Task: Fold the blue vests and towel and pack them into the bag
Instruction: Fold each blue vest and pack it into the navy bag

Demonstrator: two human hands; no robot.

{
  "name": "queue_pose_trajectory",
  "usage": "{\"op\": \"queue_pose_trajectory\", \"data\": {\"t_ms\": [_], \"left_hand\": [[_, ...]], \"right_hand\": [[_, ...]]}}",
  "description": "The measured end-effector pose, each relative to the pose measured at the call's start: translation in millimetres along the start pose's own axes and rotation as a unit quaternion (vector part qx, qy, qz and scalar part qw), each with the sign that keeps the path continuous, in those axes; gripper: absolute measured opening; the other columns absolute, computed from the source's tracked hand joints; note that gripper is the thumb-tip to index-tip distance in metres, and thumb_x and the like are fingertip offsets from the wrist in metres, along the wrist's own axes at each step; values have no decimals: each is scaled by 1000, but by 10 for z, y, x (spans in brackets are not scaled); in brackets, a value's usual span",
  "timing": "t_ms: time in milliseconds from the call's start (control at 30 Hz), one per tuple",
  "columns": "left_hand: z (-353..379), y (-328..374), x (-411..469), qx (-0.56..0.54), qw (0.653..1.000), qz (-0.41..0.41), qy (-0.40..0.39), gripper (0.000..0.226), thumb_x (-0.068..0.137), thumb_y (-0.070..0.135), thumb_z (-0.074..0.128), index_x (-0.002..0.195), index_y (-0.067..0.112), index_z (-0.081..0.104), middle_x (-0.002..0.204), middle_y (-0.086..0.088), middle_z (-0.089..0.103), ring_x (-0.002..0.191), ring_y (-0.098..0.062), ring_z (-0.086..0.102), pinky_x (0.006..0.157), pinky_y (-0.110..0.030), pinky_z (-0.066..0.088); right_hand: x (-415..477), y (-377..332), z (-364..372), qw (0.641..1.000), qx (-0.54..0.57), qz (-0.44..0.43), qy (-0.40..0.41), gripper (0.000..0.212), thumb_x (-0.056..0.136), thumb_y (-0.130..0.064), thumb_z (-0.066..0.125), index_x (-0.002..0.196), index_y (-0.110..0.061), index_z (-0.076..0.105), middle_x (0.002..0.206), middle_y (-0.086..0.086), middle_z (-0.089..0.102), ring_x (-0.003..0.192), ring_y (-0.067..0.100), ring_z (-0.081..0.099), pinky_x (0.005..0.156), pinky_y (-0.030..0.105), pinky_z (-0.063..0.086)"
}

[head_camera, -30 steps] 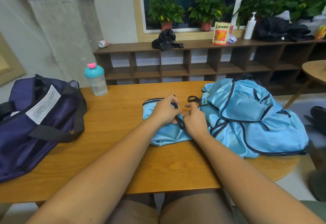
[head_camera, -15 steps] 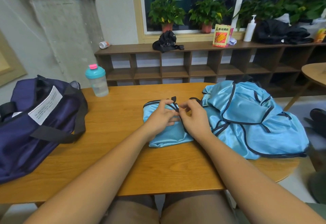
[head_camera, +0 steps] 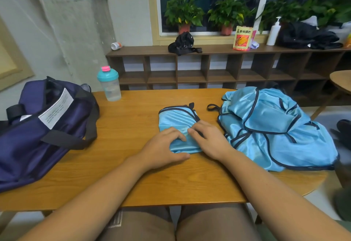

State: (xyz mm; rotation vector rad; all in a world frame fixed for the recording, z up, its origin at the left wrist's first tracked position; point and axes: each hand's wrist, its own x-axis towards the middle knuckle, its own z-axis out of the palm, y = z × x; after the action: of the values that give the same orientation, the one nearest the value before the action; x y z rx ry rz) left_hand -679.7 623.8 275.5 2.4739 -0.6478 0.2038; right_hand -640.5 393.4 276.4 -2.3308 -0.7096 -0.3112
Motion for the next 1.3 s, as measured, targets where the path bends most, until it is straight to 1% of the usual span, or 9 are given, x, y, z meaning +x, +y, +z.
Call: {"op": "queue_pose_trajectory", "data": {"t_ms": [267, 467, 633, 700, 833, 933, 1000, 1133, 1300], "left_hand": [[-35, 80, -78, 102, 994, 10, 26, 27, 87, 53, 62, 108, 37, 60, 107, 19, 62, 95, -6, 59, 82, -38, 55], [-33, 63, -56, 53, 995, -50, 67, 15, 97, 43, 54, 100, 30, 60, 89, 8, 68, 82, -14, 61, 71, -41, 51], [-124, 18, -58, -73, 982, -116, 127, 13, 104, 31, 58, 91, 30, 58, 75, 8, 63, 67, -10, 57, 67, -39, 46], [-153, 23, -66, -117, 975, -121, 143, 16, 105, 32, 60, 90, 30, 61, 75, 14, 62, 67, -4, 52, 67, -32, 42], [-195, -14, -80, -214, 962, -127, 109, 23, 93, 53, 76, 105, 34, 68, 94, 22, 73, 86, 2, 65, 78, -19, 50], [-167, -128, -52, -238, 955, -143, 108, 43, 86, 57, 79, 119, 32, 69, 116, 14, 77, 108, -9, 72, 99, -38, 57], [-144, -184, -37, -207, 958, -151, 128, 31, 95, 50, 70, 108, 22, 68, 104, 5, 77, 97, -12, 71, 96, -47, 56], [-153, -177, -40, -192, 953, -168, 164, 33, 107, 42, 57, 91, 13, 55, 78, -4, 63, 73, -10, 53, 74, -43, 47], [-138, -172, -20, -197, 938, -205, 198, 47, 108, 44, 56, 74, 15, 39, 63, 11, 38, 62, -10, 36, 63, -39, 32]], "right_hand": [[-35, -40, 16, 1000, -2, 11, -19, 43, 99, -70, 53, 106, -31, 70, 102, -15, 61, 104, 5, 54, 93, 28, 43], [-75, -114, -42, 999, -9, 24, -38, 60, 83, -75, 72, 124, -33, 63, 111, -20, 61, 106, -1, 56, 92, 16, 45], [-44, -53, -67, 1000, 2, 19, 1, 17, 87, -33, 78, 99, -33, 66, 89, -14, 69, 84, 4, 64, 79, 42, 56], [-45, -20, -83, 999, 36, 35, 18, 9, 93, -34, 77, 93, -31, 69, 84, -11, 70, 80, 7, 65, 78, 45, 56], [-43, -11, -130, 981, 163, 86, 57, 12, 99, -38, 73, 107, -29, 76, 98, -12, 78, 92, 6, 72, 89, 42, 59], [-50, -31, -146, 969, 210, 97, 82, 21, 101, -44, 71, 113, -28, 77, 104, -6, 80, 100, 14, 75, 92, 48, 60], [-48, -14, -143, 968, 205, 104, 104, 28, 100, -54, 69, 108, -28, 77, 98, 1, 79, 95, 22, 75, 87, 52, 60], [-41, -8, -135, 971, 179, 116, 109, 53, 96, -70, 63, 102, -19, 73, 95, 11, 74, 91, 30, 71, 83, 54, 59], [-54, -59, -149, 973, 186, 109, 80, 40, 104, -49, 63, 81, -17, 59, 66, 1, 53, 62, 14, 49, 64, 38, 46]]}}
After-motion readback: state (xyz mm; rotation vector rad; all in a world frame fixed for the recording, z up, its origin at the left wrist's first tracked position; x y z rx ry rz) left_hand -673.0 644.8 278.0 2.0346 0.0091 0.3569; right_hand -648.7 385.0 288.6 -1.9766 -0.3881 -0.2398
